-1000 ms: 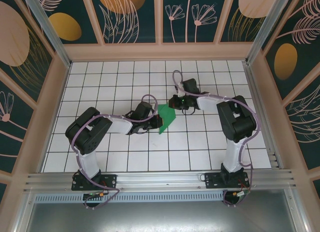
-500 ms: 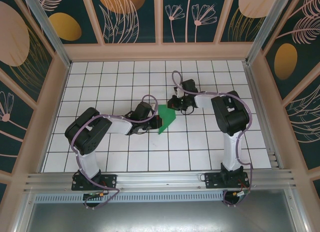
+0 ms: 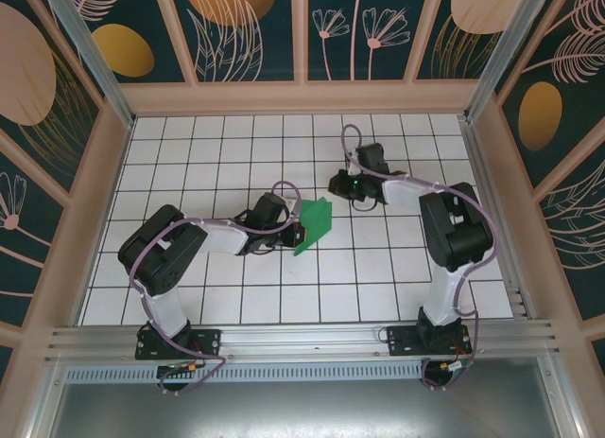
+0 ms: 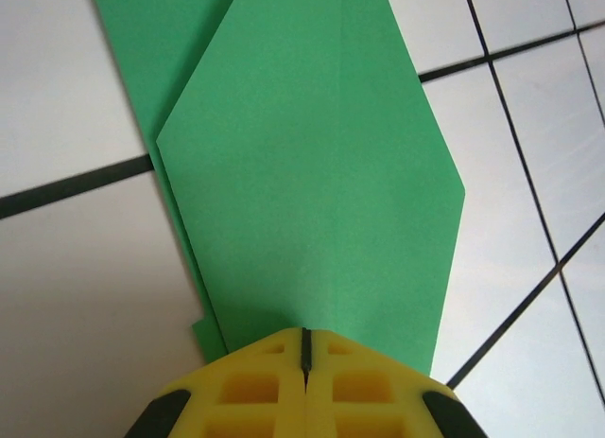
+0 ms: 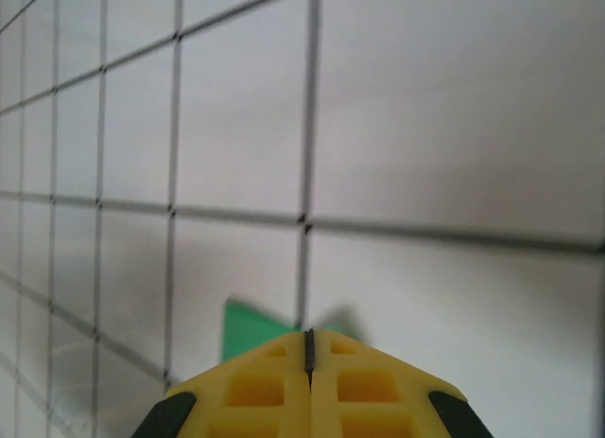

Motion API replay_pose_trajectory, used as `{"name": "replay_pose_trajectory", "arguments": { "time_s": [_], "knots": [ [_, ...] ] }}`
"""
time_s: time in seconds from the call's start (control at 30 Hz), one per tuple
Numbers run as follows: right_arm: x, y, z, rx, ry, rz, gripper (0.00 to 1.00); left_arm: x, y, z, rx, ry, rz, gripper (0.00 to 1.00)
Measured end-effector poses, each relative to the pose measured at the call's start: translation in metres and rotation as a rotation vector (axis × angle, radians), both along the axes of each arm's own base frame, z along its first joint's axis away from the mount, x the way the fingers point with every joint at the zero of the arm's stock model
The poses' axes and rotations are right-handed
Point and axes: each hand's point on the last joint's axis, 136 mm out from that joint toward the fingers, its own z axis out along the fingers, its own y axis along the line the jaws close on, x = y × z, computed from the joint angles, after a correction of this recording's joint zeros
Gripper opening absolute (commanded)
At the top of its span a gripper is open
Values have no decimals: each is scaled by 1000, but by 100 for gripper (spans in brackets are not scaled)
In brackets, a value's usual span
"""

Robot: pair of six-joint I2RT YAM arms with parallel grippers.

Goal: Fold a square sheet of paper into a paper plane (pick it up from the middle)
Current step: Fourth fold the wing at the center of the table.

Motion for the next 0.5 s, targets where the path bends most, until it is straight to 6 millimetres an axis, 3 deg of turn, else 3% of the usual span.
{"name": "replay_pose_trajectory", "arguments": {
  "time_s": [0.2,0.5],
  "knots": [
    [-51,39,-12,53,78,92,2,-7,5,0,33,-37,-62,0],
    [-61,49,-45,57,162,102,2,-8,4,0,31,-42,-73,0]
  ]
}}
